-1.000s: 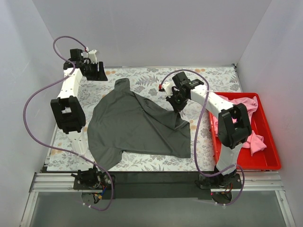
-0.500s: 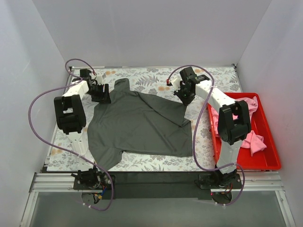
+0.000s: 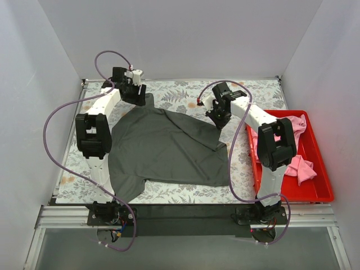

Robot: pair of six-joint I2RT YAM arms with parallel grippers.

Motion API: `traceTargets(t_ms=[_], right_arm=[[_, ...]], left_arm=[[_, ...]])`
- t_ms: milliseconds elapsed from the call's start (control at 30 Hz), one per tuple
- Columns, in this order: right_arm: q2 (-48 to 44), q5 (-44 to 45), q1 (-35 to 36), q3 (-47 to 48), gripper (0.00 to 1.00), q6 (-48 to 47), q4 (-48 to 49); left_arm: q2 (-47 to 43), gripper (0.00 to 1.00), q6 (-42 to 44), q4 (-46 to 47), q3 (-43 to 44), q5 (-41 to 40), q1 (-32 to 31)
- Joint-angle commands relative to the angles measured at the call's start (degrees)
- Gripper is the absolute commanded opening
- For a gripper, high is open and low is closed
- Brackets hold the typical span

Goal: Fold and stack the t-shirts
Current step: Flatten the tshirt out

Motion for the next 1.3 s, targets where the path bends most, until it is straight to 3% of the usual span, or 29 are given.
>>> traceTargets(t_ms=[0, 233, 333, 367, 400, 500, 567, 700, 733, 767, 833, 933, 967, 1067, 1267], right_arm=[[0.2, -1.7, -0.8, 1.0, 0.01, 0.2, -1.7], [1.5, -3.1, -1.6, 2.1, 0.01, 0.8, -2.3], [1.4, -3.0, -1.7, 2.4, 0.01, 0.8, -2.5], [1.4, -3.1, -1.9, 2.5, 0.01, 0.7, -2.4], [1.4, -3.1, -1.9, 2.6, 0.01, 0.6, -2.5], [1.8, -3.5, -2.5, 2.6, 0.01, 0.6, -2.8], [1.9, -3.9, -3.0, 1.9, 0.01, 0.6, -3.1], [1.9, -5.4, -3.8, 0.3, 0.01, 0.3, -3.7], [1.8, -5.5, -4.0, -0.2, 0.01, 0.1, -3.8], [1.7, -5.8, -4.0, -0.5, 0.01, -0.2, -4.3], [1.2, -6.3, -4.0, -1.8, 0.01, -0.6, -4.6], [0.7, -7.7, -4.0, -3.6, 0.01, -1.5, -5.3], [0.4, -8.3, -4.0, -4.0, 0.01, -1.8, -6.3], [-0.7, -9.0, -4.0, -7.7, 0.01, -2.4, -7.3], [-9.0, -8.5, -4.0, -18.3, 0.01, -4.9, -7.3]], left_arm=[[2.6, 0.59, -0.6, 0.8, 4.3, 0.0, -2.0], [10.1, 0.59, -2.2, -0.3, 10.5, -2.0, -5.0], [11.9, 0.46, -1.7, -2.4, 11.2, -0.6, -5.6], [11.6, 0.39, -0.5, -2.7, 10.3, 0.8, -5.8], [10.2, 0.25, 0.8, -3.7, 9.1, 1.6, -6.6], [5.4, 0.0, 4.1, -3.3, 1.1, 2.7, -9.2], [-2.9, 0.0, 4.1, -0.4, -9.4, 2.3, -11.5], [-18.1, 0.0, 7.5, 7.7, -29.4, -6.9, -19.2], [-22.8, 0.22, 9.7, 7.6, -32.1, -7.6, -20.8], [-24.7, 0.33, 11.1, 6.5, -34.6, -7.4, -23.1], [-29.6, 0.65, 12.6, 2.4, -38.5, -1.3, -23.6], [-34.9, 0.65, 11.9, 1.1, -35.9, 4.9, -19.8], [-32.9, 0.61, 11.3, 0.3, -33.7, 6.6, -16.1], [-26.3, 0.59, 9.8, -2.4, -22.7, 6.0, -13.0], [-12.8, 0.65, 8.8, -0.6, -14.6, 0.3, -11.5]])
